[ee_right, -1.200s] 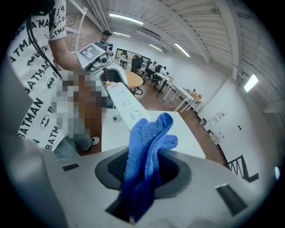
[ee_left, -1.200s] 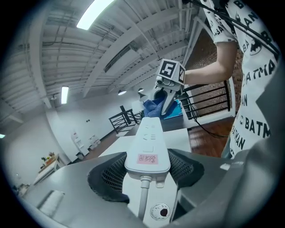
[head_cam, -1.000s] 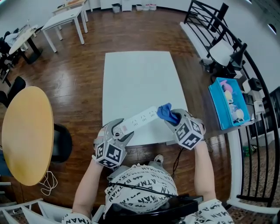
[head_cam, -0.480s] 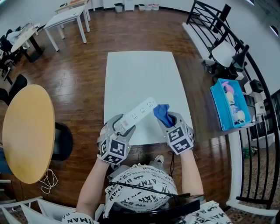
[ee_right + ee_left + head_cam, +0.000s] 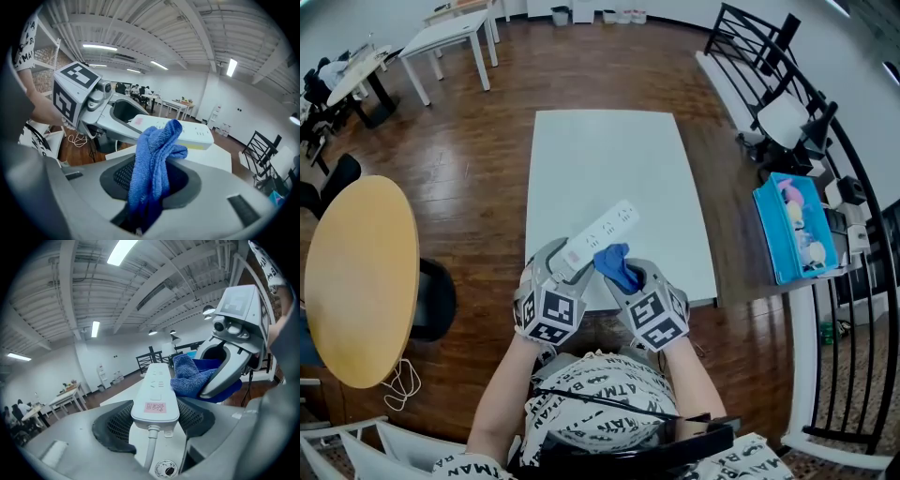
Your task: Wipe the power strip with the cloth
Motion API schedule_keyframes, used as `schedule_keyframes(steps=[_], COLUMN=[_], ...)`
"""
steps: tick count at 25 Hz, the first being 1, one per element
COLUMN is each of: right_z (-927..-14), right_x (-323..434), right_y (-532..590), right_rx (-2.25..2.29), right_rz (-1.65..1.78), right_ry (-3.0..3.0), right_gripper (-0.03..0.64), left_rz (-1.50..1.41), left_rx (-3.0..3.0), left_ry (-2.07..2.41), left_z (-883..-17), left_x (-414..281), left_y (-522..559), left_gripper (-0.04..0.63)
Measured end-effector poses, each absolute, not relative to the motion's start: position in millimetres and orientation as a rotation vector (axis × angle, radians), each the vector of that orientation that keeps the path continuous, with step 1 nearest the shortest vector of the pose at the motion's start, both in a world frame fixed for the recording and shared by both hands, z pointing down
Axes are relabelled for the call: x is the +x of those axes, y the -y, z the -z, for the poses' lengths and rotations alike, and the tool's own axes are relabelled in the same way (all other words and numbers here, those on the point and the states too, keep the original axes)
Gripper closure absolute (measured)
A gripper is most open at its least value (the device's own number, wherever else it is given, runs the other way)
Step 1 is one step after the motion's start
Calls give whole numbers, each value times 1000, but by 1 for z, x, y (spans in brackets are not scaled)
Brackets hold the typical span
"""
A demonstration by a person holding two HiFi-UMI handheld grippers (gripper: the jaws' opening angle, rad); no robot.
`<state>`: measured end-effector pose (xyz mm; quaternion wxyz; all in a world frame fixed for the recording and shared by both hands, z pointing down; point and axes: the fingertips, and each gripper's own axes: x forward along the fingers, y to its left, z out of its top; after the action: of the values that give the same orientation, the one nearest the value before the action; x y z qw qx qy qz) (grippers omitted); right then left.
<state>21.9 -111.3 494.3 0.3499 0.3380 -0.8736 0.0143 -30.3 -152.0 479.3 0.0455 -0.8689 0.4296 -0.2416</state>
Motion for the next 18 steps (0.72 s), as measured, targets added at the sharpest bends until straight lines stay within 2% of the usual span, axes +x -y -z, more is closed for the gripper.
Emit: schedule_keyframes(steps=[8,18], right_z=[-485,-494], right_x=[42,29], right_y=[120,116], right_rx=[936,921], right_rz=[-17,-88], right_ry=[2248,2273], right_gripper=[480,482], left_rz=[710,725], left_rx=[-2659,-2626], left_ry=[-1354,-1321], left_z=[-474,-475], left_x=[-43,-28], left_y=[157,149], left_gripper=[310,309])
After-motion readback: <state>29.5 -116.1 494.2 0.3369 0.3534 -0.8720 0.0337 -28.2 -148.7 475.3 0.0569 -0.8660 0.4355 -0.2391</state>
